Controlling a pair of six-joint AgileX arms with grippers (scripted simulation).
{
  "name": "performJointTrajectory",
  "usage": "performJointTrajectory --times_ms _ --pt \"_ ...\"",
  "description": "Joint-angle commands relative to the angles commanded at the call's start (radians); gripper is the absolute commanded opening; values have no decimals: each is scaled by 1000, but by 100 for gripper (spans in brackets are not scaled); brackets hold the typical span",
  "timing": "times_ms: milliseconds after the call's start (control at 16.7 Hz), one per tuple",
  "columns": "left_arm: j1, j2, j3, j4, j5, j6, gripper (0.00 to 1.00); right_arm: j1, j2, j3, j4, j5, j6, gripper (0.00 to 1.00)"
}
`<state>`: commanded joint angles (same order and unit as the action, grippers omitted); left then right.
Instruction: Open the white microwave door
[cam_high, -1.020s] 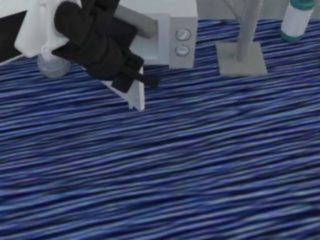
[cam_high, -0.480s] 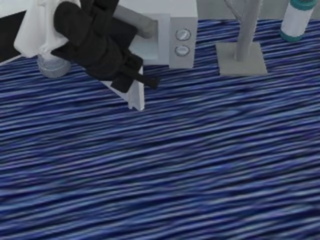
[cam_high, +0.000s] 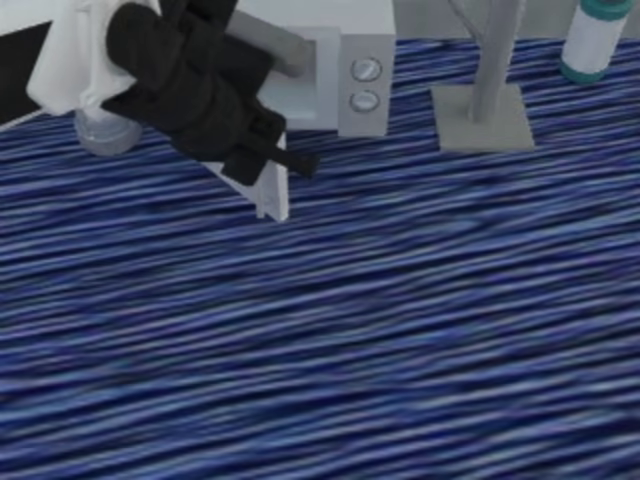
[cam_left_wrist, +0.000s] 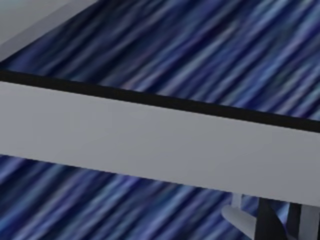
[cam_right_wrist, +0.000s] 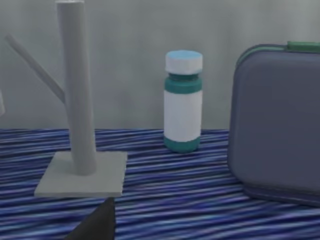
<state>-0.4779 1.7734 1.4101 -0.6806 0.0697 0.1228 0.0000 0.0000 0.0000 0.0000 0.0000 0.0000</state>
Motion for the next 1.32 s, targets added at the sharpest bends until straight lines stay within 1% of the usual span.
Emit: performJointTrajectory --times_ms 180,360,780,1320 --pt "0 0 0 0 0 0 0 0 0 0 0 0 0 100" --pt "0 -4 -6 0 14 12 0 0 0 0 0 0 0 100" --pt "58 -54 -62 -11 88 155 0 0 0 0 0 0 0 100" --pt "60 -56 -64 -11 91 160 0 0 0 0 0 0 0 100"
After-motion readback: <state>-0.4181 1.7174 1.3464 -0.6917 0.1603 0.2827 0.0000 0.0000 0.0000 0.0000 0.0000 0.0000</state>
